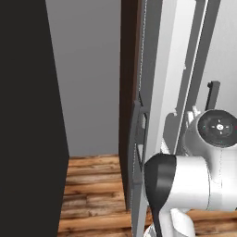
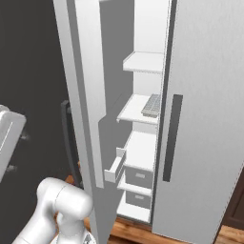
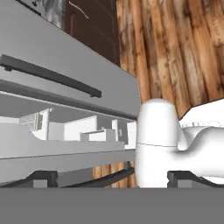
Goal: The ice cube tray has been filled with water. Take the tray and place it in the freezer to make ice. Close the freezer door after placing the tray.
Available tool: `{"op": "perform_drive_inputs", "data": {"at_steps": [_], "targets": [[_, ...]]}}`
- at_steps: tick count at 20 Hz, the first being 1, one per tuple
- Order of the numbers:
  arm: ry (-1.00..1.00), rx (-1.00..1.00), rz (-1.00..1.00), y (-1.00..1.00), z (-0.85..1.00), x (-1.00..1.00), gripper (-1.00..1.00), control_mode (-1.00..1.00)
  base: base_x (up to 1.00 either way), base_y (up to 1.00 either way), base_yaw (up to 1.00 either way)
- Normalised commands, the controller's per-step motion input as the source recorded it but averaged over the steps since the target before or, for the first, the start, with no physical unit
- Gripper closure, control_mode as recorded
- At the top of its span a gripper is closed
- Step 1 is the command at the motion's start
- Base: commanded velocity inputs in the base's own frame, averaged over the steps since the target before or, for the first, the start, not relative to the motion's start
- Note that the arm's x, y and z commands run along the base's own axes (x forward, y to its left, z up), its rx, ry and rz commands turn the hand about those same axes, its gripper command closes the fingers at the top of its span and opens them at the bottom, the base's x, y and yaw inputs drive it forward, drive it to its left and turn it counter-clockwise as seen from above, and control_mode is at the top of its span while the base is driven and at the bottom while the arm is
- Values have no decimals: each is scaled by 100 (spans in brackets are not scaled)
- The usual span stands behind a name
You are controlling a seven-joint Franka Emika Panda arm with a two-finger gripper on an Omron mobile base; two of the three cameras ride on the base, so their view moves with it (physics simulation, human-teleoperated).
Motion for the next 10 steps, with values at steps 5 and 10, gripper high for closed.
{"op": "perform_drive_inputs", "data": {"at_steps": [5,10], "targets": [[8,-12,0,85,-25,61,-100,-100,0,0,0],[24,-10,0,76,-16,88,-100,-100,0,0,0]]}}
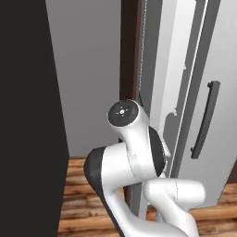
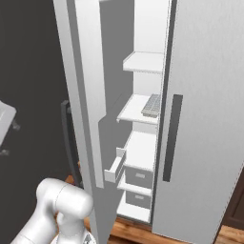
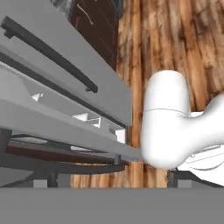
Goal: The ice cube tray has been filled with water. Take the tray and place it in the freezer to make ice. Close the freezer door after placing the tray.
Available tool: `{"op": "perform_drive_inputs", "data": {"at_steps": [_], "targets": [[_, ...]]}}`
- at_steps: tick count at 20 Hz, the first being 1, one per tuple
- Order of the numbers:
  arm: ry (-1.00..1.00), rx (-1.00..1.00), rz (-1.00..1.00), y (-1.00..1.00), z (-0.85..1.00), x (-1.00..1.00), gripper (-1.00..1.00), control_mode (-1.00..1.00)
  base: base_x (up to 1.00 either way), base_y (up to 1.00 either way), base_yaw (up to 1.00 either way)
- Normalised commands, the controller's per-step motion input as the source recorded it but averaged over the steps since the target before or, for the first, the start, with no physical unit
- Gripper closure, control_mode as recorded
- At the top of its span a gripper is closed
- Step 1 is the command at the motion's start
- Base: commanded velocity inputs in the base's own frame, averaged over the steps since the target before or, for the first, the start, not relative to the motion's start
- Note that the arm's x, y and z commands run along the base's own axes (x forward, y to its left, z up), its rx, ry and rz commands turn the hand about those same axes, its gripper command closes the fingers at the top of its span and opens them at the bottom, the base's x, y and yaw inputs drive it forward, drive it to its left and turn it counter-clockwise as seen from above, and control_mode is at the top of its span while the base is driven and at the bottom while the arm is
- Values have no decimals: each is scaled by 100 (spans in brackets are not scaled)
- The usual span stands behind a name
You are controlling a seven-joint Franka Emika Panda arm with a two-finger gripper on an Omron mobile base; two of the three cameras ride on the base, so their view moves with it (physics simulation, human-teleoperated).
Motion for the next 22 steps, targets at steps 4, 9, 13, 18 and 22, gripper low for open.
{"op": "perform_drive_inputs", "data": {"at_steps": [4,9,13,18,22], "targets": [[40,-13,0,54,-30,100,-100,-100,0,0,0],[29,-20,0,32,-37,93,-100,-100,0,0,0],[1,-30,-12,16,-45,71,-100,-100,0,0,0],[1,-26,-24,4,-48,72,-100,-100,0,0,0],[13,-16,-21,0,-38,66,-100,-100,0,0,0]]}}
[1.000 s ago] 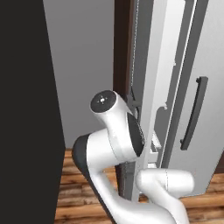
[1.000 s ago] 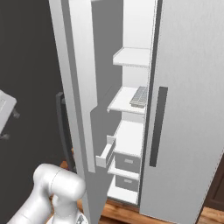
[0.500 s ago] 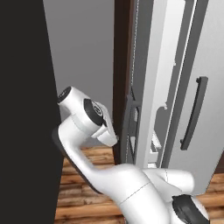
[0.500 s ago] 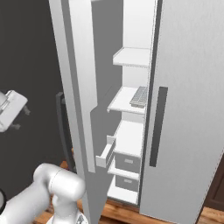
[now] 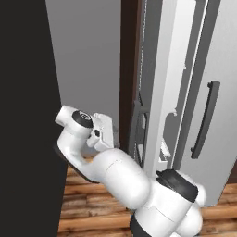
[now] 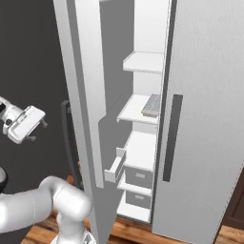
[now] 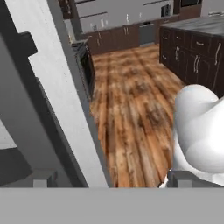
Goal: The ice cube tray has been filled with water. Take the tray and place it in the freezer to make ice. Close the freezer door after placing the tray.
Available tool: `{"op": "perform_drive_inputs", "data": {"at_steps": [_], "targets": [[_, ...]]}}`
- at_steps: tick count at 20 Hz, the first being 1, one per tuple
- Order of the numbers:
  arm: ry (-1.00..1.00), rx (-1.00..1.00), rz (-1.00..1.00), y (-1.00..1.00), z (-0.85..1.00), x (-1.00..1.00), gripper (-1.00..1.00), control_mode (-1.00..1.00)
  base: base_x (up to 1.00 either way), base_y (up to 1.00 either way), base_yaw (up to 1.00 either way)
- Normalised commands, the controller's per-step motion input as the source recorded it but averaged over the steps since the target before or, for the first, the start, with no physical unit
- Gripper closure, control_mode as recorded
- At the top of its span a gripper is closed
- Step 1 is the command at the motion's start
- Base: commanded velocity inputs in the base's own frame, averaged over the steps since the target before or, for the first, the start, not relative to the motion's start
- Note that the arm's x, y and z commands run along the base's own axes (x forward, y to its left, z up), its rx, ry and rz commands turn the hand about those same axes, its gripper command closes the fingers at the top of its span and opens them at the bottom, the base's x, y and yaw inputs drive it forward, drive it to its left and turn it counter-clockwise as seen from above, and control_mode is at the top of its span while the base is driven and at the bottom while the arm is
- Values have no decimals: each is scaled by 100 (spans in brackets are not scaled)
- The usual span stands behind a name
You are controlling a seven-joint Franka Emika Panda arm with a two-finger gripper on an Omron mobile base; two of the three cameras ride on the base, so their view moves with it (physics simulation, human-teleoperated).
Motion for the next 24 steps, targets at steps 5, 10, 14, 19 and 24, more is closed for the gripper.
{"op": "perform_drive_inputs", "data": {"at_steps": [5,10,14,19,24], "targets": [[11,-14,-16,0,-38,60,-100,-100,0,0,0],[4,-14,-16,0,-45,65,-100,-100,0,0,0],[0,-14,-15,0,-53,76,-100,-100,0,0,0],[-9,-12,-16,0,-44,51,-100,-100,0,0,0],[-25,-9,-12,0,-31,32,-100,-100,0,0,0]]}}
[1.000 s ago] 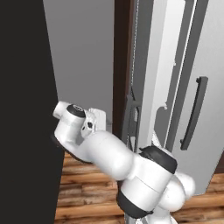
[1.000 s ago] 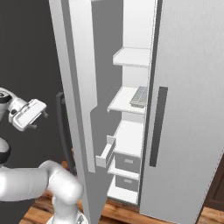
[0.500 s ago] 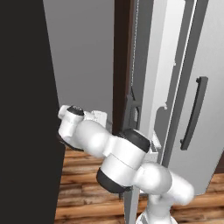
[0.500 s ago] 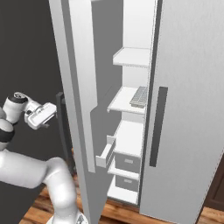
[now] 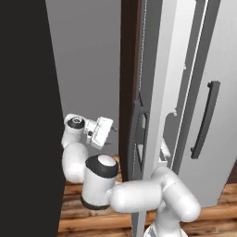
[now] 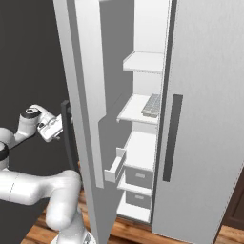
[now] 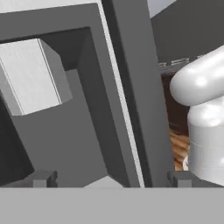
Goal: The ice cube tray has been filled with water. Take the tray and place it in the freezer to make ice. Close the freezer door after placing the tray.
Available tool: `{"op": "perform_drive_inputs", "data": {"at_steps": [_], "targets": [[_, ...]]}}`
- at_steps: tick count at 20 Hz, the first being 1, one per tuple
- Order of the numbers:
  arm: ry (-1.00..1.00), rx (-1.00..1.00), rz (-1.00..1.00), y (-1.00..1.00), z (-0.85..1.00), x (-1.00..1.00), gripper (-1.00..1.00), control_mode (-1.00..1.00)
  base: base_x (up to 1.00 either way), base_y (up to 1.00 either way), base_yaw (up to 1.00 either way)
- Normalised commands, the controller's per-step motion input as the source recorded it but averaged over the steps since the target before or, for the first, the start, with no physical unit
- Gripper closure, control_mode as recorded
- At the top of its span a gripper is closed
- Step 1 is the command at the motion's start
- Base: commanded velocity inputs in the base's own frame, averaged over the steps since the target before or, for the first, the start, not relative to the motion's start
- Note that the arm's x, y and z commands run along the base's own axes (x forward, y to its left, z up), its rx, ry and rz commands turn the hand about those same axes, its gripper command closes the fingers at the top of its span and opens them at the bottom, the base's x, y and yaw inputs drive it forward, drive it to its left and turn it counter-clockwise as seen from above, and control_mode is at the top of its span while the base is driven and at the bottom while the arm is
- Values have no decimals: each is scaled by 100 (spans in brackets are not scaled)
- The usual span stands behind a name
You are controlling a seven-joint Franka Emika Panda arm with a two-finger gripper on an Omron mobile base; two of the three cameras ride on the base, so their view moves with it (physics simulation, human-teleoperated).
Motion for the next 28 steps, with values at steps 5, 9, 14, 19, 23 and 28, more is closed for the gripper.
{"op": "perform_drive_inputs", "data": {"at_steps": [5,9,14,19,23,28], "targets": [[-29,-2,-3,-4,-4,4,-100,-100,0,0,0],[0,4,0,-42,0,-12,-100,-100,0,0,0],[19,17,1,-82,0,-1,-100,-100,0,0,0],[20,19,7,-86,-3,18,-100,-100,0,0,0],[10,15,7,-88,-13,17,-100,-100,0,0,0],[0,11,3,-100,-2,-39,-100,-100,0,0,0]]}}
